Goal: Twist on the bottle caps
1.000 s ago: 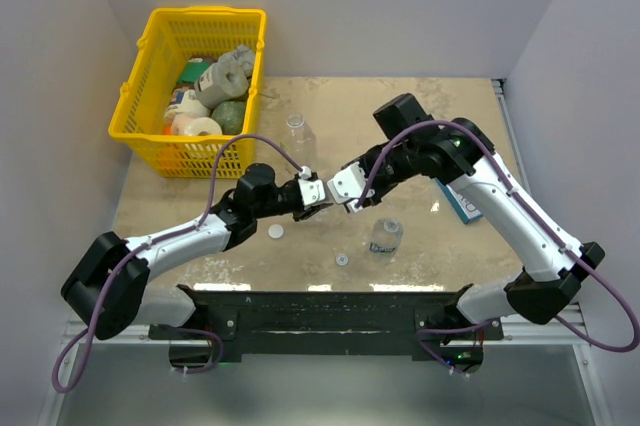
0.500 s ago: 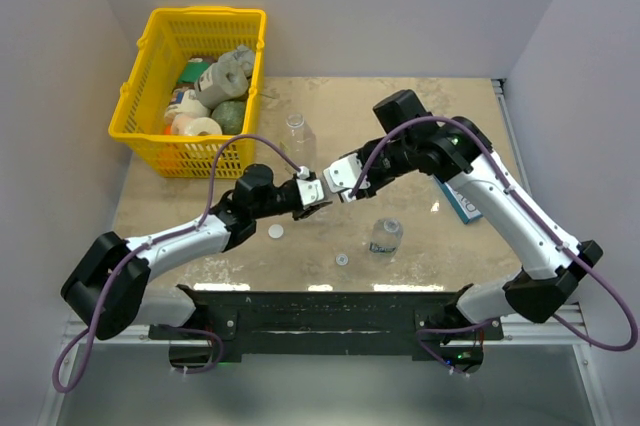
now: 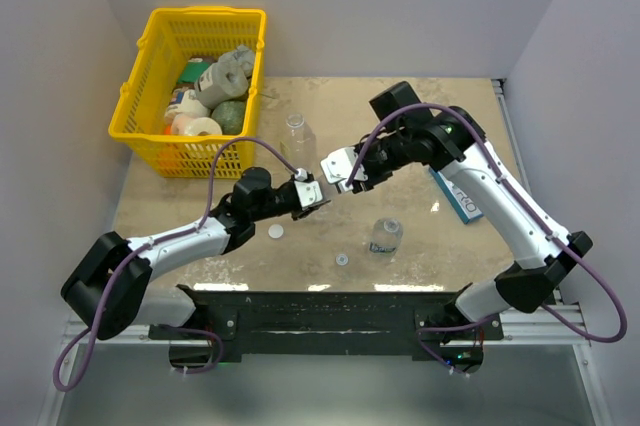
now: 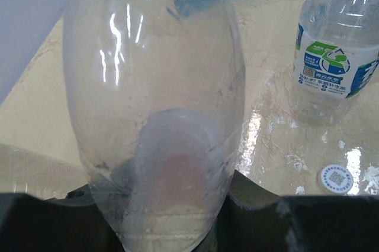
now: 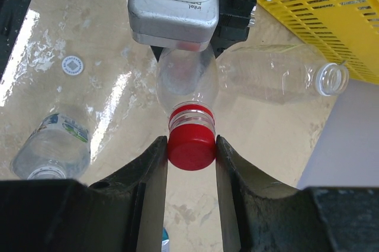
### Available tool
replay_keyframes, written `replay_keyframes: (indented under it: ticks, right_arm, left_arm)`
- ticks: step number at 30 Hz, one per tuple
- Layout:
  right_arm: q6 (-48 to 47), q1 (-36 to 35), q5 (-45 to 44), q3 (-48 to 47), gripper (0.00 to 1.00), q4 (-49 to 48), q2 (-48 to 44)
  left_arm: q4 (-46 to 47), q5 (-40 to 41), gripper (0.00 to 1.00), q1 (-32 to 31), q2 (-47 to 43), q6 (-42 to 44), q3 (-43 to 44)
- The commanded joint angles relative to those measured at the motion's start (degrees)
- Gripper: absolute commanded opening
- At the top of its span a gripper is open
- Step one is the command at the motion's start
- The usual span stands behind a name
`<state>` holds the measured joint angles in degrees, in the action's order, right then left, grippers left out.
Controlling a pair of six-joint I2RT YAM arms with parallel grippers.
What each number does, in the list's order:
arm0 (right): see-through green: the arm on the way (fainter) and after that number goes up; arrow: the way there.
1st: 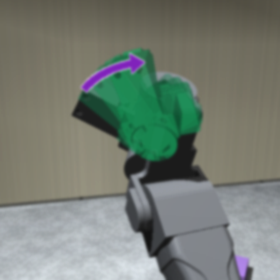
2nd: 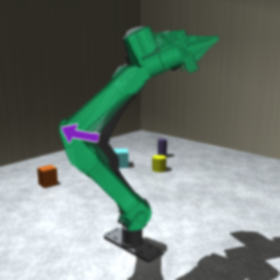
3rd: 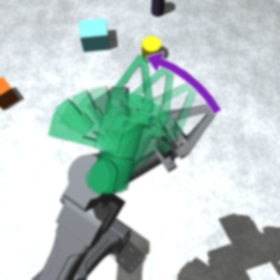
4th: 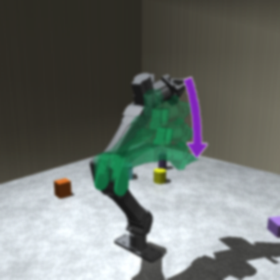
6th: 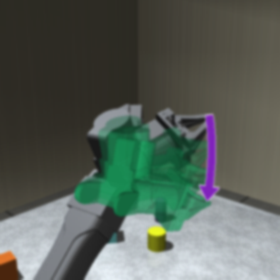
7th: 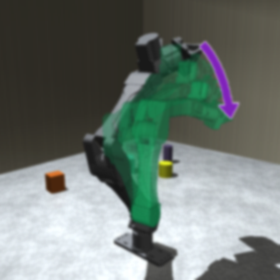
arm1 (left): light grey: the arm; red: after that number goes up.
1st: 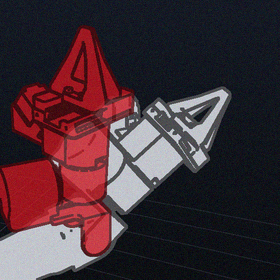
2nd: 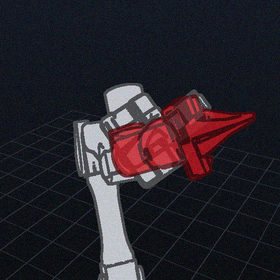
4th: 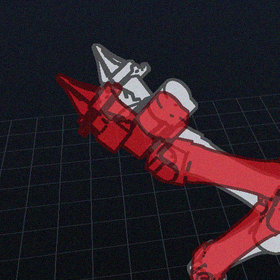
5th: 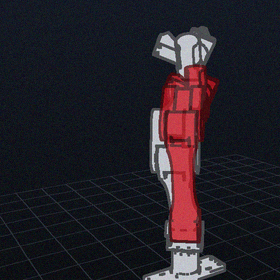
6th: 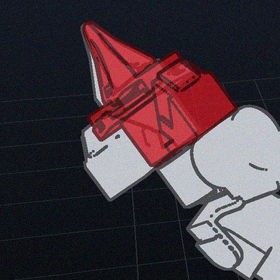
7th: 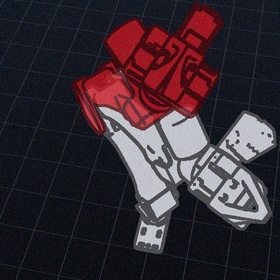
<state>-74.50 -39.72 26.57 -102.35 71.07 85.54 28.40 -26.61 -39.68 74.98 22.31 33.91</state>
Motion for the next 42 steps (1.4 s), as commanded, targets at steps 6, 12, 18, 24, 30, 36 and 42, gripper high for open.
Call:
replay_keyframes:
  ticks: [6,12,18,24,30,36,42]
  right_arm:
    - [4.7,0.1,1.1,-4.9,0.00,-0.4,3.8]
    - [5.5,0.2,0.2,-4.8,0.00,-2.2,3.8]
    - [8.6,0.4,0.3,-6.8,0.00,-2.5,5.4]
    - [7.9,0.7,-0.2,-6.2,0.00,-2.4,5.0]
    - [-0.3,0.6,-2.2,-3.0,0.00,-2.9,2.6]
    - [-4.5,0.5,-3.2,0.3,0.00,-5.9,0.5]
    - [-3.8,0.5,-1.3,-1.1,0.00,-5.6,1.2]
  left_arm:
    - [8.6,-4.4,0.00,-0.6,-2.3,4.9,1.4]
    - [8.9,-4.3,0.00,-0.6,-2.3,4.8,1.3]
    - [9.4,-4.2,0.00,-0.6,-2.3,4.2,1.3]
    - [12.8,-1.2,0.00,-0.7,-2.6,4.5,-0.3]
    - [13.5,-1.2,0.00,-0.7,-2.1,5.7,-0.3]
    - [12.9,-1.8,0.00,-0.7,-1.9,6.8,-0.2]
    - [11.9,-2.4,0.00,-0.7,-1.9,6.8,0.2]
